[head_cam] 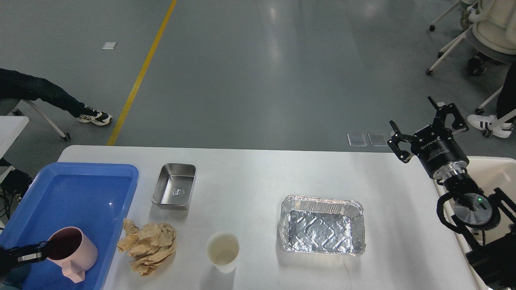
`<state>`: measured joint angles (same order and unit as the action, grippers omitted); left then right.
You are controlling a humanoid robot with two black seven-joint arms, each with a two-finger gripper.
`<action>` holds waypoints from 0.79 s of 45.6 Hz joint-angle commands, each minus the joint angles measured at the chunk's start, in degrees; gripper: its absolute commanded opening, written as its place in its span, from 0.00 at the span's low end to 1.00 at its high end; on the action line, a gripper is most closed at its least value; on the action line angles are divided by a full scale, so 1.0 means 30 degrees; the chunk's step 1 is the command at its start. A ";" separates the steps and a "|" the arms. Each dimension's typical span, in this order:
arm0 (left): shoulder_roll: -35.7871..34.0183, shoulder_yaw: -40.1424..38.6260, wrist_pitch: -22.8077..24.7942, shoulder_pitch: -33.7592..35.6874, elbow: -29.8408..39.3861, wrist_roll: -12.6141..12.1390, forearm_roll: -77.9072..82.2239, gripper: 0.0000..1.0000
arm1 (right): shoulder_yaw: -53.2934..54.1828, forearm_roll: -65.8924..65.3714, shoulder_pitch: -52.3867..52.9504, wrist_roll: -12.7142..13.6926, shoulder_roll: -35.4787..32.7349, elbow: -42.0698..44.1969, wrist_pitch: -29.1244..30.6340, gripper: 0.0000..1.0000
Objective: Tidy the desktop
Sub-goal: 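Lower the pink mug into the blue bin and release it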
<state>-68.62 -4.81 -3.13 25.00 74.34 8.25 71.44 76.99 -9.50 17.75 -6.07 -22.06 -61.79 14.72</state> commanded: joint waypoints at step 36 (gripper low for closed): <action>-0.5542 -0.0592 0.2508 0.4350 0.4545 0.1057 0.0122 0.97 | -0.0059 0.0002 0.0118 0.0000 -0.0116 -0.0147 -0.0045 1.00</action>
<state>-81.83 -6.58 3.13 35.94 85.78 10.92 71.72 76.82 -9.50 18.11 -6.07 -22.20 -62.25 14.60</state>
